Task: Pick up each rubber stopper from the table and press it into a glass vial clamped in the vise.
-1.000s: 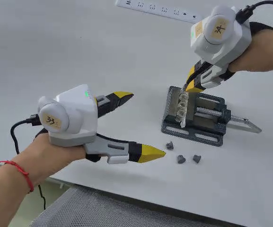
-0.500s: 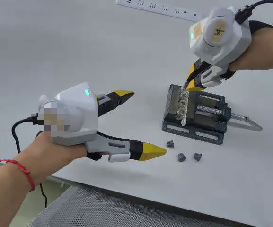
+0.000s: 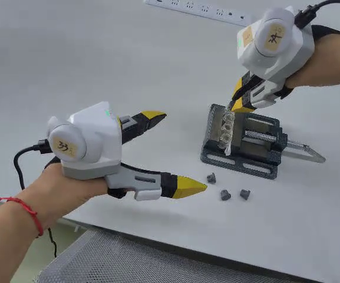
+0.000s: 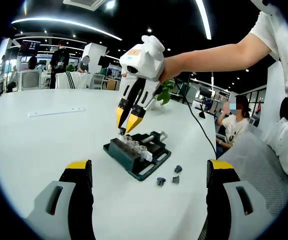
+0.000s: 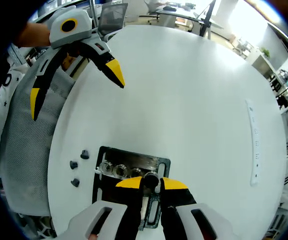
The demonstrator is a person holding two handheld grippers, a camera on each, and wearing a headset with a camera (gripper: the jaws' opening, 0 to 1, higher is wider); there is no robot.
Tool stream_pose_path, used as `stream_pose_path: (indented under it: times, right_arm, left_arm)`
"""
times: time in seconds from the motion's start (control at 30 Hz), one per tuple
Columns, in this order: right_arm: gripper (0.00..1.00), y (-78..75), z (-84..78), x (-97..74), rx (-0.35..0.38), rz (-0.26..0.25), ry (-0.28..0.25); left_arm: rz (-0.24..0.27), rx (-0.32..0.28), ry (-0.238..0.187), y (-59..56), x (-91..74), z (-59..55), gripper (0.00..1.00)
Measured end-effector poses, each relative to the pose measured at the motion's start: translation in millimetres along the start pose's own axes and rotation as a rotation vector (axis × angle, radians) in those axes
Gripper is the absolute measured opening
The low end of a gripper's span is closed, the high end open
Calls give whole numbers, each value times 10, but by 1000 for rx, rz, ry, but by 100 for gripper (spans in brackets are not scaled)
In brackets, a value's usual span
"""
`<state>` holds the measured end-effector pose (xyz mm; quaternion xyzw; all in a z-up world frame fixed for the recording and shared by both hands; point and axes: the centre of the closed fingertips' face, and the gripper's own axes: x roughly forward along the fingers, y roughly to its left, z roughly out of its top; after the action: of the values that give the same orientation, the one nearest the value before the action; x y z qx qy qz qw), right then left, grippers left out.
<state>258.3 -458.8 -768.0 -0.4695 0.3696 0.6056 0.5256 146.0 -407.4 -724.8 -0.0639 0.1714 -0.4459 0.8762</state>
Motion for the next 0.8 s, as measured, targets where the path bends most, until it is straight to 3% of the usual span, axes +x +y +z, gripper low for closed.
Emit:
stream_pose_path:
  times: [0.27, 0.53, 0.8]
  right_arm:
    - [11, -11, 41, -71, 17, 11, -32]
    - [2, -33, 70, -142, 10, -7, -56]
    - [0, -34, 22, -121, 3, 3, -43]
  left_arm:
    - [4, -3, -4, -1, -4, 6, 94]
    - [2, -5, -4, -9, -13, -1, 94]
    - [3, -6, -8, 11, -21, 10, 94]
